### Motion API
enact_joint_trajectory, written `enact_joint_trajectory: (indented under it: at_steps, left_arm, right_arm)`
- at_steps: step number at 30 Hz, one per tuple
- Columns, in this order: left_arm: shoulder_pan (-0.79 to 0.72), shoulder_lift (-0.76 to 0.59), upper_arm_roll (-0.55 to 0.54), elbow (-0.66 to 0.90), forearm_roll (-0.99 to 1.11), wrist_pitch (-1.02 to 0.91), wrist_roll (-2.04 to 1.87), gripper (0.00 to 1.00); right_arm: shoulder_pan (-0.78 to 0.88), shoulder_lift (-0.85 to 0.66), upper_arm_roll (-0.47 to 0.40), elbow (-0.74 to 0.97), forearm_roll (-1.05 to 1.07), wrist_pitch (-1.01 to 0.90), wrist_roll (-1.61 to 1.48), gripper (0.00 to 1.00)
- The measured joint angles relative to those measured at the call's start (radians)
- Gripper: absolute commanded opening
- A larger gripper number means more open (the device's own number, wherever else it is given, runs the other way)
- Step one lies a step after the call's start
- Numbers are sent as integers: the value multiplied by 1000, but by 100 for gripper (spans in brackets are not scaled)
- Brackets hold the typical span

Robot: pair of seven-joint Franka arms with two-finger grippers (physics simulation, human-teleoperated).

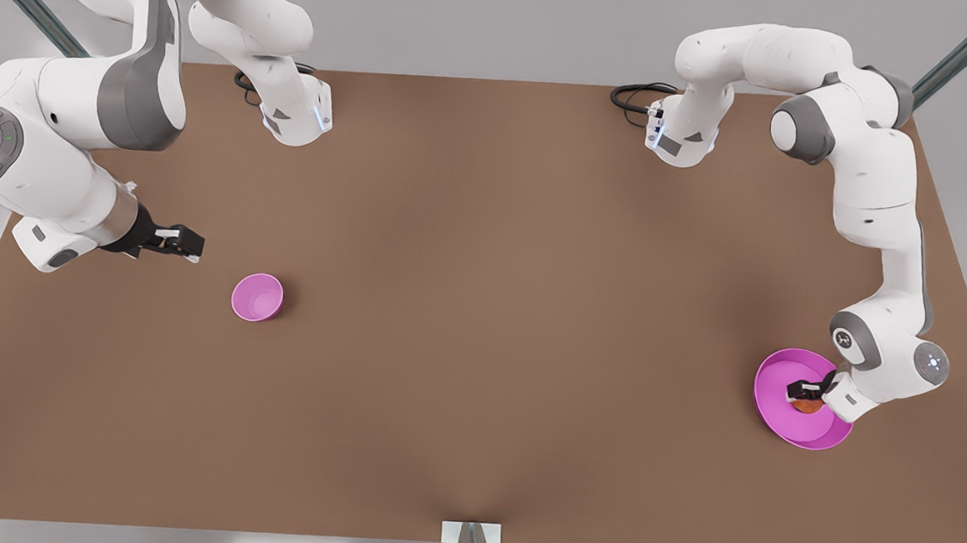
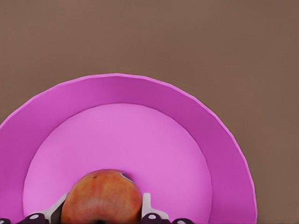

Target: Use the left arm to pick up the apple from the plate, transfer it to the gripper of the right arm, and then use the right arm to place it into the bowl

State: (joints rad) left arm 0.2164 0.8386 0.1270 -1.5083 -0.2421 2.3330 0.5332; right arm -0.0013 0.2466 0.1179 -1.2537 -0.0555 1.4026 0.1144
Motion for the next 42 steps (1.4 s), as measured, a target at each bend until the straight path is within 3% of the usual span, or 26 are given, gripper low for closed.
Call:
enact_joint_trajectory:
  at_steps: [8, 13, 18, 21, 27, 30, 34, 39, 42]
  left_arm:
    - [-1, -9, -4, 15, 4, 0, 4, 72]
    - [-13, -46, -84, 43, 6, -5, 2, 68]
    - [-18, -80, -388, 84, -107, -51, -6, 68]
    - [-129, -59, -510, 158, -149, -62, -30, 68]
    - [-309, 160, -859, 369, -244, 95, 15, 72]
    - [-371, 204, -930, 446, -334, 168, 84, 70]
    - [-469, 264, -954, 545, -505, 235, 246, 67]
    - [-496, 295, -968, 567, -715, 275, 507, 67]
    - [-493, 317, -967, 567, -775, 287, 654, 67]
  right_arm:
    - [-4, 1, 0, 0, 1, 0, -5, 100]
    - [-4, 2, 0, 0, 1, 0, -10, 100]
    - [-3, 2, 0, 1, 1, 0, -14, 100]
    - [-2, 3, 0, 0, 1, 0, -16, 100]
    - [7, 9, 1, 2, 41, 11, -16, 100]
    - [10, 28, 0, 6, 95, 39, -15, 100]
    - [8, 112, -1, 6, 255, 122, -15, 100]
    - [1, 264, -1, -1, 623, 247, -14, 100]
    - [-22, 303, -1, -100, 881, 286, -18, 100]
